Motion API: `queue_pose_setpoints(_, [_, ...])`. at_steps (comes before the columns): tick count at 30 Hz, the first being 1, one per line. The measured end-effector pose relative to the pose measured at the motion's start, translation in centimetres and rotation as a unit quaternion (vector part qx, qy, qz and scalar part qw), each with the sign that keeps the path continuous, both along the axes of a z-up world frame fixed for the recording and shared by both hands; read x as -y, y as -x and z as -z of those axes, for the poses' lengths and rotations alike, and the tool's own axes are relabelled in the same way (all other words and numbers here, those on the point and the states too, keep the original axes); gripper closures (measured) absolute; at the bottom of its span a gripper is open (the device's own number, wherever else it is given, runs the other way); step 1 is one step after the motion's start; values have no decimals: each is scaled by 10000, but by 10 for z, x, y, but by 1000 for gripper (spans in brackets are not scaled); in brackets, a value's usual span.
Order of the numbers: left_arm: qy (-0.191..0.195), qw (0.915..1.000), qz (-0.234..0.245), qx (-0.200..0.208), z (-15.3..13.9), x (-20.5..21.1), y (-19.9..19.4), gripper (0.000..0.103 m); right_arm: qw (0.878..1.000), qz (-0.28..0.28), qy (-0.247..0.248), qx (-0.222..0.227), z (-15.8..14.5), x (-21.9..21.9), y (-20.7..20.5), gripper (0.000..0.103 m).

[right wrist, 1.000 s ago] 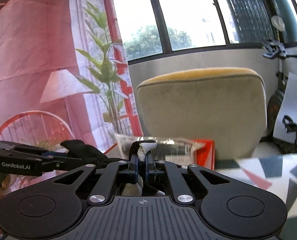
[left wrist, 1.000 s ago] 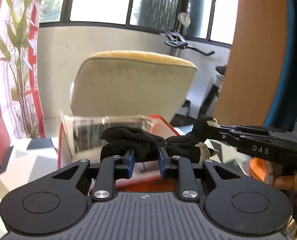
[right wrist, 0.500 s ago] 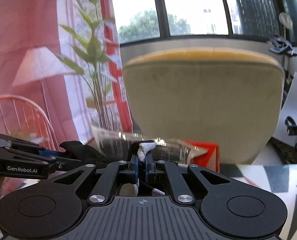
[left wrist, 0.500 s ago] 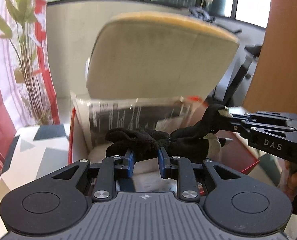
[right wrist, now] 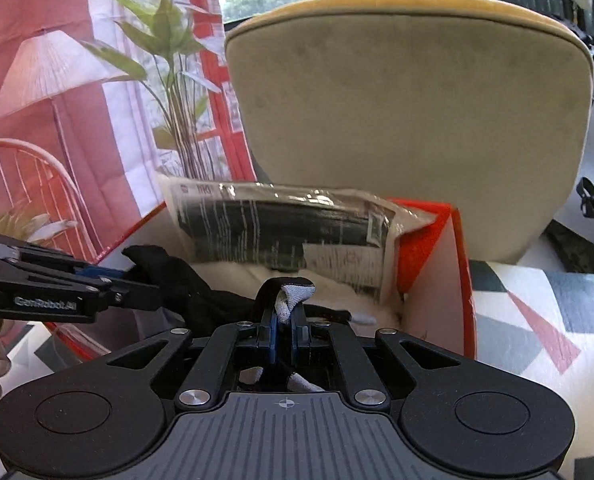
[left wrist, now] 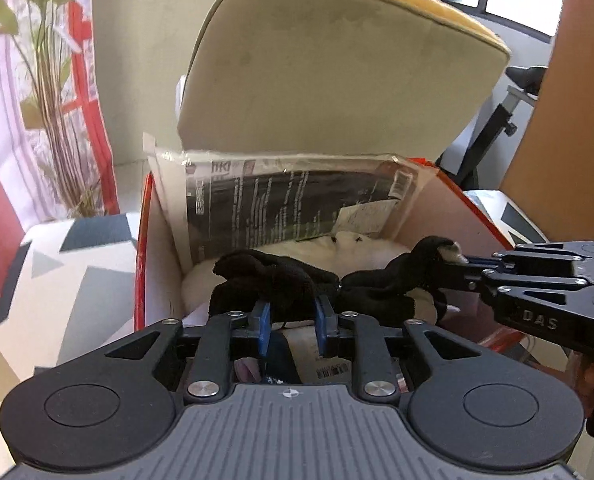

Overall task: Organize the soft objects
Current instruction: 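Lower the black eye mask into the box and open both tools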

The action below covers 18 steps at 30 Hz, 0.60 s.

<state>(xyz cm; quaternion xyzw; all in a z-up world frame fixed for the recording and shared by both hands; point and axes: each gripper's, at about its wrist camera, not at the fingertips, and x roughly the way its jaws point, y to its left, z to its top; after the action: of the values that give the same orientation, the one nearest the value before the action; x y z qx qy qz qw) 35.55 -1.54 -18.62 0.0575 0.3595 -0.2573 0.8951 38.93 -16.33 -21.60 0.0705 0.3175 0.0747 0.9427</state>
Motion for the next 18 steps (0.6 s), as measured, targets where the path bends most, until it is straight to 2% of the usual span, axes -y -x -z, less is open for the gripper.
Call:
queue_pose_setpoints(2, [-77, 9999, -39, 89, -2, -1, 4, 66, 10000, 56, 8, -48, 1, 2, 2, 96])
queue_pose_setpoints(4, [-115, 9998, -67, 165, -6, -3, 8, 64, 9999, 99, 39, -96, 1, 4, 2, 93])
queue_pose_setpoints(6, [-162, 9995, -106, 259, -10, -5, 12, 55, 9997, 155, 155, -93, -1, 3, 5, 87])
queue_pose_setpoints(8, [-139, 9990, -88, 424, -16, -8, 20, 37, 9994, 199, 285, -33, -3, 3, 9, 81])
queue_pose_setpoints(10, [-68, 9982, -155, 567, -21, -13, 28, 25, 9987, 302, 418, 45, -7, 3, 15, 71])
queue_pose_setpoints(11, [-14, 9977, -214, 638, -24, -17, 33, 17, 9983, 360, 446, 106, -9, 3, 19, 59])
queue_pose_setpoints(12, [42, 9972, -256, 698, -27, -19, 37, 14, 9980, 411, 448, 192, -11, 4, 24, 45])
queue_pose_setpoints(14, [130, 9961, -355, 801, -33, -25, 46, 5, 9973, 436, 418, 406, -16, 5, 36, 33])
queue_pose_setpoints(18, [195, 9942, -573, 890, -40, -33, 63, 0, 9951, 609, 475, 623, -26, 4, 55, 1])
